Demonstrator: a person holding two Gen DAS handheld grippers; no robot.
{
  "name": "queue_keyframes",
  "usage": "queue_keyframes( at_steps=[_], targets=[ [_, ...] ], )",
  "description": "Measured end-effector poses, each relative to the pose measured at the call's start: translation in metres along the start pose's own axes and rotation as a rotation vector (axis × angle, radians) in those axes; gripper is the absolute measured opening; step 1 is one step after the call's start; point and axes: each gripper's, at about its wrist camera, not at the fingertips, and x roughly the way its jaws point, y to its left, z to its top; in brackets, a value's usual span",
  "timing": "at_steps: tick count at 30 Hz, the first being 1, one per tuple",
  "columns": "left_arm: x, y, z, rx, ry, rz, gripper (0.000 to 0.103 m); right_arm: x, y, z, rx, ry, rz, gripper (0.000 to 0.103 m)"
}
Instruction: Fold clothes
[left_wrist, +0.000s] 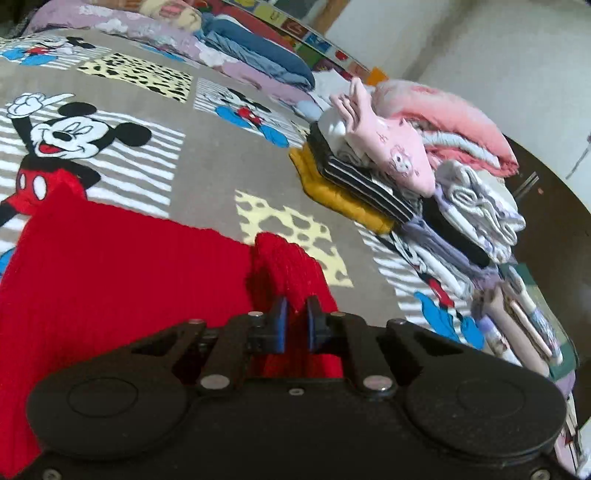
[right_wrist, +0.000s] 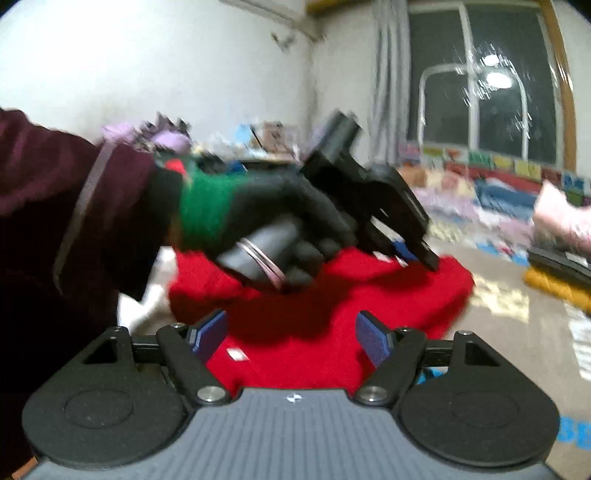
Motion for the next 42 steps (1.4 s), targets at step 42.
queue_keyframes(
  at_steps=[42],
  targets=[
    [0.084,-0.073,-0.002,0.574,0.137,0.345,0.017,0.015,-0.036,-0.024,0.299,0.075,0.071,0.074]
  ],
)
